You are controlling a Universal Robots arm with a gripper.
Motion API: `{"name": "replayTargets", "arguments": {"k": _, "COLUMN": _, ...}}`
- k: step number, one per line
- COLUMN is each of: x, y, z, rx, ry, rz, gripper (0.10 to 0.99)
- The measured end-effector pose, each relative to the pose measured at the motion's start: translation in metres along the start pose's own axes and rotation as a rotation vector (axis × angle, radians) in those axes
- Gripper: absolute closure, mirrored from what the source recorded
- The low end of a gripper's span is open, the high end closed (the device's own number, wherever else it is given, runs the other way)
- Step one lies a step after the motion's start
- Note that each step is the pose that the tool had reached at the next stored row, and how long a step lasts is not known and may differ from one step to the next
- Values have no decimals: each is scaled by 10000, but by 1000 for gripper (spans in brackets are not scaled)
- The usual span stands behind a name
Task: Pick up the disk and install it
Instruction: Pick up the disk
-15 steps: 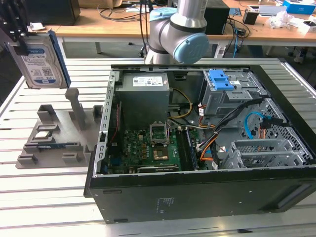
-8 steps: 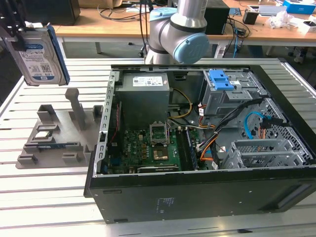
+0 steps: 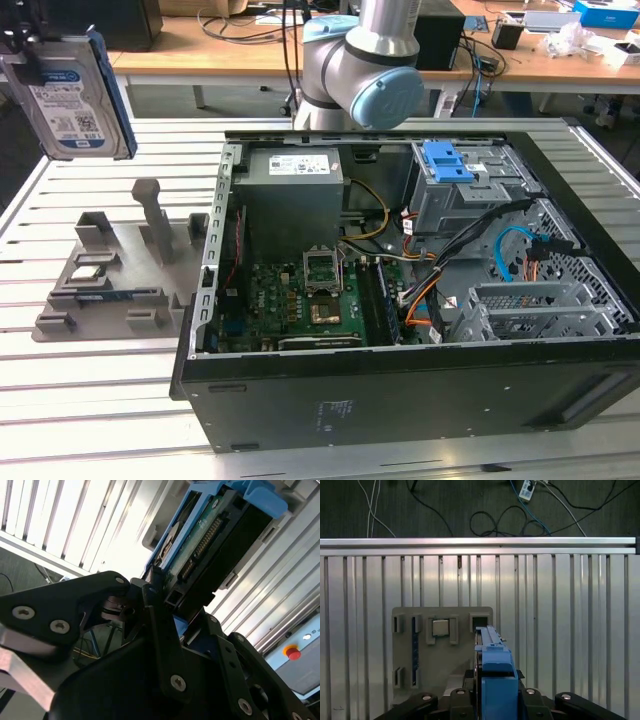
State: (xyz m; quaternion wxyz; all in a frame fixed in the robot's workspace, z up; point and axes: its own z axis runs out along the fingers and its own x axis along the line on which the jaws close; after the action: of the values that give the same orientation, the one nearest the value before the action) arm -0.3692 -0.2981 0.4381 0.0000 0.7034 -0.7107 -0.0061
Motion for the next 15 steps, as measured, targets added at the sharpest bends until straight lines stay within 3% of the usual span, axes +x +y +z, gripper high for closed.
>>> {"name": "replayTargets", "arguments": {"k": 4, "x": -3, "y": 1, "z": -83, "rx": 1, "ry": 0, "rz": 0, "gripper": 722}}
{"name": "replayTargets", "arguments": {"k": 15, "x": -15, "y": 4, "z": -407, "rx": 1, "ry": 0, "rz": 1, "gripper": 722}}
